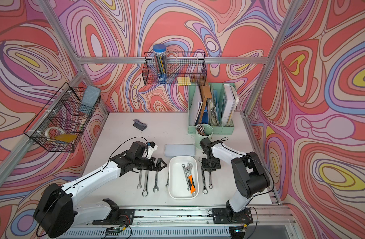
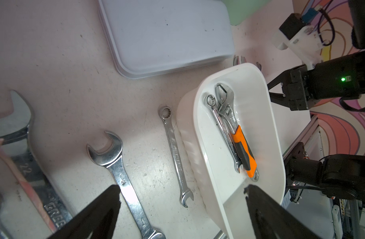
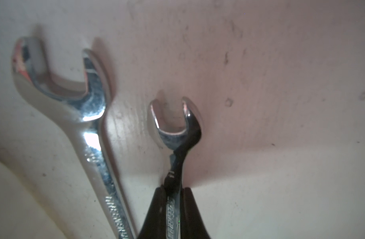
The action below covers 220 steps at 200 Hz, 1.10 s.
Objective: Take out the wrench from the storage box
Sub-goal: Place the wrench at the center of the board, then pick up the wrench from the storage box.
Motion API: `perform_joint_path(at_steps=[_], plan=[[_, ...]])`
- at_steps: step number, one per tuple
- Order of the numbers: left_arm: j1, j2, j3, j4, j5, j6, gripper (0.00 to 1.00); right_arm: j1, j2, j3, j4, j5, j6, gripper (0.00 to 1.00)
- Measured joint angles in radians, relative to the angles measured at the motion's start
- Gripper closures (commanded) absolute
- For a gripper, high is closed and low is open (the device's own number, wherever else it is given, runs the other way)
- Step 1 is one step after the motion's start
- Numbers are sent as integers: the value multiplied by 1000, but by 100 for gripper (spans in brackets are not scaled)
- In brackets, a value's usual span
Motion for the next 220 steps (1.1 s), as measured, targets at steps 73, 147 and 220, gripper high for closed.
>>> perform_joint_path(at_steps=[73, 147, 220], plan=[[0, 3, 3, -3, -1, 0, 1, -5, -79, 5, -14, 1, -5, 67], [0, -2, 4, -28, -26, 2, 1, 330, -214, 214, -64, 20, 130, 59], [0, -34, 4, -42, -38, 16, 1, 527, 6, 226, -76, 59, 285, 62]])
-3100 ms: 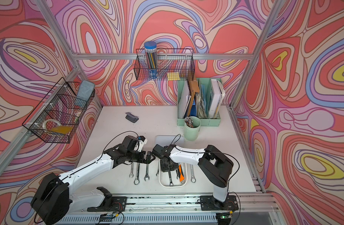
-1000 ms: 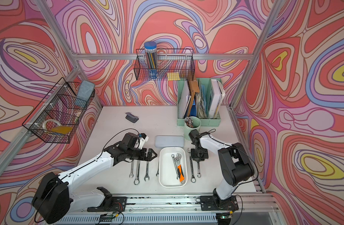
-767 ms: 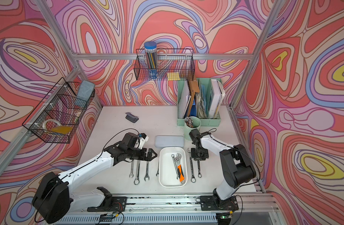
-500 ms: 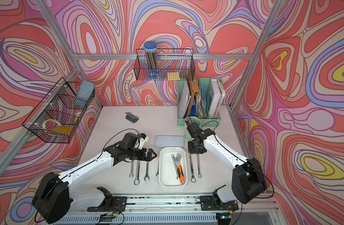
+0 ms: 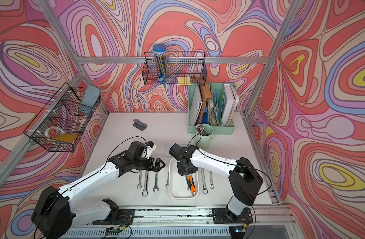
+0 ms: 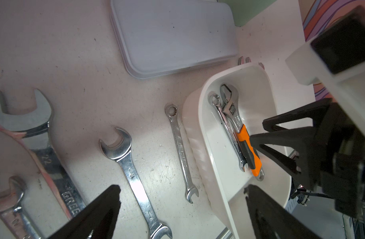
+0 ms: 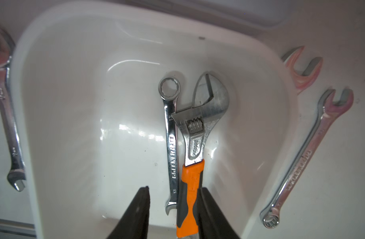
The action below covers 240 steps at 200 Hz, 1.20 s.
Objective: Take out the wrench from the storage box
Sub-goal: Pick up the wrench from the storage box.
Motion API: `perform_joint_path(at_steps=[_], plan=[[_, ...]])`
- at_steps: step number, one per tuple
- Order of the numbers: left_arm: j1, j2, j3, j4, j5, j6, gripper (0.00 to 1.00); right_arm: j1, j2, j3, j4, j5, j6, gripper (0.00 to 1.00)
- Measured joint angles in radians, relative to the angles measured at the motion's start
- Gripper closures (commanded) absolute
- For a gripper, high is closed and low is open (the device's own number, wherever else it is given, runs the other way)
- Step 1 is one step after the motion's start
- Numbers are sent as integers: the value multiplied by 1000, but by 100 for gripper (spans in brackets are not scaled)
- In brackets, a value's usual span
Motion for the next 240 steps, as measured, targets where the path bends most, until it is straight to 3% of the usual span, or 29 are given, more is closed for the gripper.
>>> perform_joint_path(at_steps=[62, 240], plan=[[0, 0, 0, 0, -7, 3, 1, 11, 38, -25, -42, 47, 38, 66], [0, -2, -20, -2, -15, 11, 1, 9, 79, -110, 102, -80, 41, 70]])
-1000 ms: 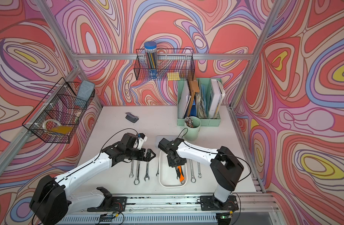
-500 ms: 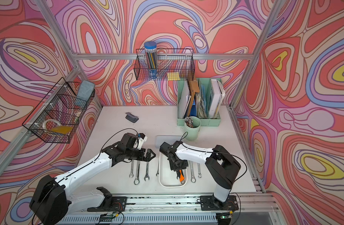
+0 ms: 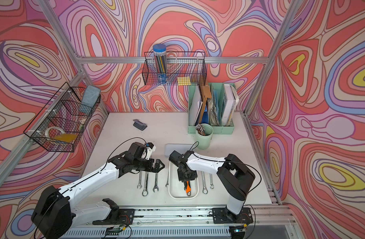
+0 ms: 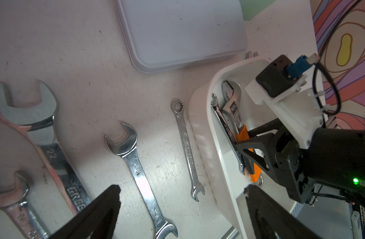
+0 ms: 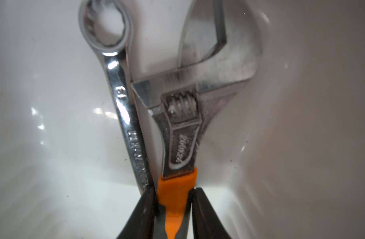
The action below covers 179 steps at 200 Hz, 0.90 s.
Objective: Take out the wrench from the storage box
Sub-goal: Pick up the wrench from the storage box.
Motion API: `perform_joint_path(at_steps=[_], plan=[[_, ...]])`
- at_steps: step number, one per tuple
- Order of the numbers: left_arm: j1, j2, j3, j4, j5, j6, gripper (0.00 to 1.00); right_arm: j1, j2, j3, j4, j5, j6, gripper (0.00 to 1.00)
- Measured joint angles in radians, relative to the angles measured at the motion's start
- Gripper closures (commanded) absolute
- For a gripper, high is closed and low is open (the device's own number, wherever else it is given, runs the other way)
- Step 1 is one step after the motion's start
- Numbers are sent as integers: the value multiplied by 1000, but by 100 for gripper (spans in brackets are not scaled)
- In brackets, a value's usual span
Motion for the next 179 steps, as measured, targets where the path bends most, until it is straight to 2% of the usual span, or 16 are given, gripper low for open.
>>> perform_joint_path(at_steps=[58, 88, 135, 179], plan=[[0, 0, 0, 0, 0, 0, 1, -17, -5, -13, -12, 31, 16, 65], [0, 3, 0, 0, 1, 0, 1, -59, -35, -73, 50, -17, 24, 64], [0, 19, 0, 1, 1, 0, 1, -69, -32, -72, 53, -31, 23, 64], [0, 27, 0, 1, 1, 0, 1, -68, -15, -51, 34, -17, 10, 82]])
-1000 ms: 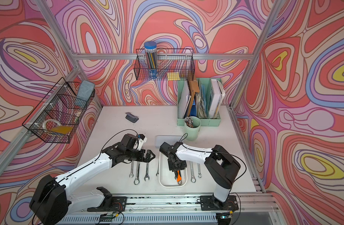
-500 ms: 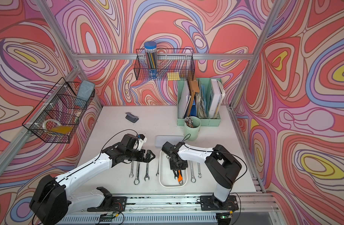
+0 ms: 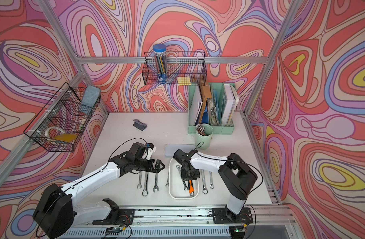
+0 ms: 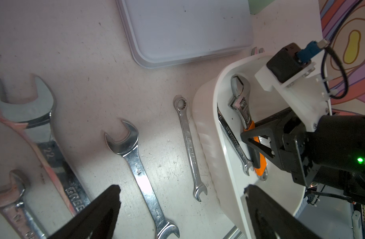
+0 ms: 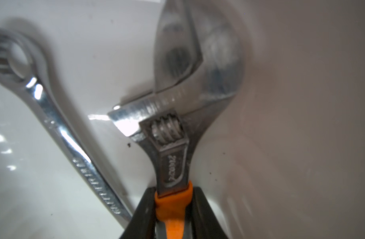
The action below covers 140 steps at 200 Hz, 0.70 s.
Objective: Take out the wrench from the storage box
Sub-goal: Pick up the wrench from the storage box, then place the wrench at the center of the board.
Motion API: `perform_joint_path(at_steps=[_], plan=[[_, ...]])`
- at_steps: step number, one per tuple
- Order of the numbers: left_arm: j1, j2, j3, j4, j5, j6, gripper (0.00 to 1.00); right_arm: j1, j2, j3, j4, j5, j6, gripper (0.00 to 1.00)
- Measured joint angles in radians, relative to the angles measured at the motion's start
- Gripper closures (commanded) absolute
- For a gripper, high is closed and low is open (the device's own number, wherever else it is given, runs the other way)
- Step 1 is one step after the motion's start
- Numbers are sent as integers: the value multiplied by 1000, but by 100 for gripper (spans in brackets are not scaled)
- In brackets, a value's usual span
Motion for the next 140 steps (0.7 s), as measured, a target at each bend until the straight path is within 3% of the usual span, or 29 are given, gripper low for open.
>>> perform_joint_path(at_steps=[30, 69, 140], plan=[[0, 5, 0, 0, 0, 0, 1, 8, 0, 4, -5, 11, 2, 90], [0, 5, 0, 0, 0, 0, 1, 9, -22, 16, -23, 41, 2, 92], [0, 5, 0, 0, 0, 0, 1, 4, -216, 165, -179, 129, -22, 93]])
